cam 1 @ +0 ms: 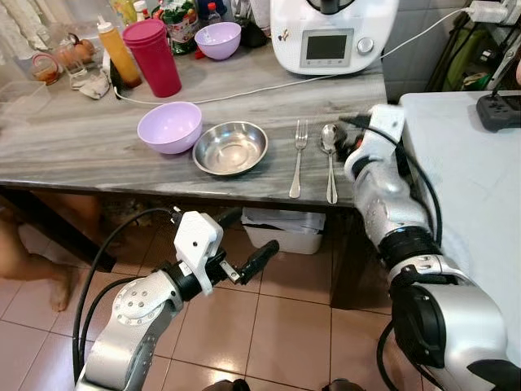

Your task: Setting the table

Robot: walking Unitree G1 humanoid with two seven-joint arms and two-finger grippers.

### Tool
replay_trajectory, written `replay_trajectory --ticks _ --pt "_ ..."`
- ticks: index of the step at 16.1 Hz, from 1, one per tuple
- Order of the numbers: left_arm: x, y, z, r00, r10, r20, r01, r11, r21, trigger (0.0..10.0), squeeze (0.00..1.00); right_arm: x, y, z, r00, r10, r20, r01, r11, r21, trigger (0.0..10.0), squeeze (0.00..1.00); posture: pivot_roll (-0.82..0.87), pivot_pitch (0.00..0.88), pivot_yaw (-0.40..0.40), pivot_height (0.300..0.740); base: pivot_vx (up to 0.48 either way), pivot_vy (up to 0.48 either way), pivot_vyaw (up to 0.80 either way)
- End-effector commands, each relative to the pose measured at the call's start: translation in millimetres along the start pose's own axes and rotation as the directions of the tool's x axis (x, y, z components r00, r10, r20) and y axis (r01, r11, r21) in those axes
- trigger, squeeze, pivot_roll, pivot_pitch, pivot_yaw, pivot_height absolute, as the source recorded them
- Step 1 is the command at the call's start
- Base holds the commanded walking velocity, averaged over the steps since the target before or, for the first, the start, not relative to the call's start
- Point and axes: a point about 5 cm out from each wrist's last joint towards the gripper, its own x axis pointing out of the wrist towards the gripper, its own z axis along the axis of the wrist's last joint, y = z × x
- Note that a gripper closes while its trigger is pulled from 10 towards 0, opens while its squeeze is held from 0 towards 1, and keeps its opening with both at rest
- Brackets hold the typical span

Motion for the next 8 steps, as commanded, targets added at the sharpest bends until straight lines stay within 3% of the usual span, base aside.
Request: replay_trajectory --ticks 1,4,8 --pt "-1.6 5.6 -0.2 1.0 0.023 -0.001 -0.023 1.0 0.006 10.0 0.0 -3.2 6.9 6.7 0.998 0.034 0.055 -0.032 0.999 -0.039 10.0 1.0 -0.13 0.127 0.117 0.74 0.0 0.0 0.0" --pt "3.1 8.5 0.0 0.999 0.045 0.013 -0.045 0.999 0.004 10.0 0.0 -27.7 -9.0 8.8 0.99 0.002 0.143 0.01 0.996 -0.086 10.0 1.0 -0.15 0.116 0.11 0.74 0.0 0.0 0.0" --pt "9.9 16.1 -4.1 0.99 0.142 0.02 -0.142 0.99 -0.002 10.0 0.0 -70.1 -30.0 -2.2 0.984 -0.053 0.171 0.078 0.987 -0.141 10.0 1.0 -0.2 0.09 0.106 0.74 0.0 0.0 0.0"
